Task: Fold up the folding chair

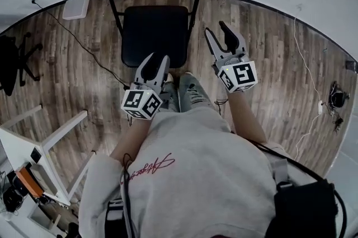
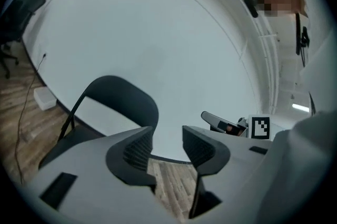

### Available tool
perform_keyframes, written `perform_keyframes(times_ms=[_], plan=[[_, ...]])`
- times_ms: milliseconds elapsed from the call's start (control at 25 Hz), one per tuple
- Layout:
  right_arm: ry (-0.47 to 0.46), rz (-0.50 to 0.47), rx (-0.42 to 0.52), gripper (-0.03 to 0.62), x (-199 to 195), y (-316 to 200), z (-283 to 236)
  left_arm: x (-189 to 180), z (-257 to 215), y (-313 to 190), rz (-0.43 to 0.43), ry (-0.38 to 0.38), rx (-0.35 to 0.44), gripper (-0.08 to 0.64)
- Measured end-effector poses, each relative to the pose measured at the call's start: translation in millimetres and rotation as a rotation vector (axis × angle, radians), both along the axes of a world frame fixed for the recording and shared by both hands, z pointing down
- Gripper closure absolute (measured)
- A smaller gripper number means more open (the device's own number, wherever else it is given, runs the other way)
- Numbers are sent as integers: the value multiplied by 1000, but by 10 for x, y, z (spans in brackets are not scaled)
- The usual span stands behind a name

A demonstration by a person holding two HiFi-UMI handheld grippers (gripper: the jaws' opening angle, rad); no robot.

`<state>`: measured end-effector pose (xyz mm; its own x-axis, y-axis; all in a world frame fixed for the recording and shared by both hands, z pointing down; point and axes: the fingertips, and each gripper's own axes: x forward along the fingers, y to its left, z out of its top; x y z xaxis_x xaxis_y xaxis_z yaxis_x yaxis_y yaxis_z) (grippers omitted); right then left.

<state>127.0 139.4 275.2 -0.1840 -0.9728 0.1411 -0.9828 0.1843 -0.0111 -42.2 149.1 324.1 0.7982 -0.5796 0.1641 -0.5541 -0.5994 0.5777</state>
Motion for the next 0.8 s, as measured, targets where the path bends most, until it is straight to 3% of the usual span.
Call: perform_keyframes(times_ms=[40,160,280,360,440,600,720,800], plan=[[-1,-1,-21,408,50,-90,115,-48,209,-34,-37,6,-62,362],[21,1,-86,394,212,-341,533,-308,1025,-69,-186,-25,-274,295],[44,14,-163,383,414,-598,1088,-619,2089,76,-352,-86,-538,282],[40,19,-223,379,520,-740,1498,-791,2756,258,-455,-87,-711,275],[51,19,-274,373,605,-885,1873,-929,3278,385,-547,-86,-828,275],[69,38,-321,365,789,-1226,2457,-980,3995,297,-626,-46,-936,265],[67,51,-321,364,869,-1442,2746,-937,4285,133,-573,2,-930,240],[65,41,-308,364,863,-1559,2868,-922,4325,103,-502,92,-886,223]])
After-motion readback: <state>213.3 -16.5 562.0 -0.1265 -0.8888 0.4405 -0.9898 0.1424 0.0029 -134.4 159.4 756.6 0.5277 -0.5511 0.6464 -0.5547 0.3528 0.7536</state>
